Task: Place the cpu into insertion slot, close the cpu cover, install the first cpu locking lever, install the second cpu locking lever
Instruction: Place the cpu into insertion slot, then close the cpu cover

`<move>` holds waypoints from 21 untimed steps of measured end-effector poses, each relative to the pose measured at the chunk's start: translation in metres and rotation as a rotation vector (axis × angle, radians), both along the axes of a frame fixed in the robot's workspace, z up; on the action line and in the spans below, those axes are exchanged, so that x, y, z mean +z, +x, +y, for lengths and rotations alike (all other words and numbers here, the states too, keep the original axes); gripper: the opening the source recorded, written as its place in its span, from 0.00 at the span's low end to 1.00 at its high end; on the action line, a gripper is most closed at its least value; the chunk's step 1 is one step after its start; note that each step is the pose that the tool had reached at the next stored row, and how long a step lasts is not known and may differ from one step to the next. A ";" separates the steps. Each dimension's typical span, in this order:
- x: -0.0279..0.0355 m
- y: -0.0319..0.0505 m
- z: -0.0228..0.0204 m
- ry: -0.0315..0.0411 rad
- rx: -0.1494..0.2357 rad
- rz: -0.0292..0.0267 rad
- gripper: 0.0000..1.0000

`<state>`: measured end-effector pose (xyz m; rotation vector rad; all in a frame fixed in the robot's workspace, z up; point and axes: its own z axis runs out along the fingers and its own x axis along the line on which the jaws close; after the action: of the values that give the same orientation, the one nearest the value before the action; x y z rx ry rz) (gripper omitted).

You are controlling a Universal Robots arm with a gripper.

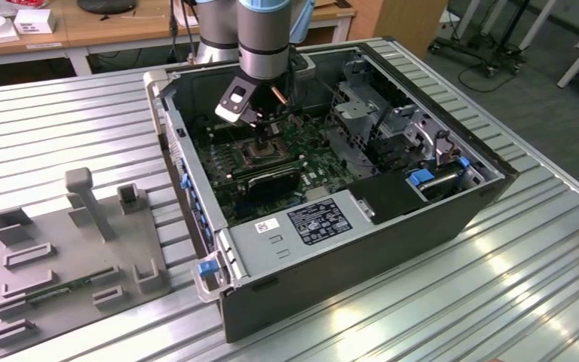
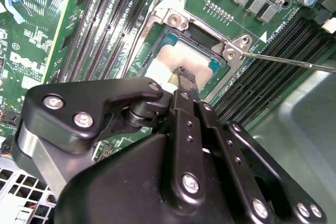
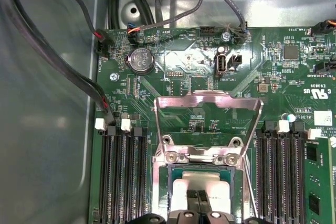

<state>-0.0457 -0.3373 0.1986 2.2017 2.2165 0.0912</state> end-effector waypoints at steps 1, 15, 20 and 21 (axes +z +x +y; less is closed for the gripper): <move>0.0000 0.0000 0.0000 0.0000 0.000 0.0000 0.11; 0.0157 0.0001 0.0001 0.0006 0.000 -0.0003 0.11; 0.0163 0.0000 0.0001 0.0005 0.000 -0.0003 0.11; 0.0163 0.0000 0.0001 0.0004 0.000 -0.0002 0.11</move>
<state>-0.0456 -0.3372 0.2150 2.2018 2.2166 0.0920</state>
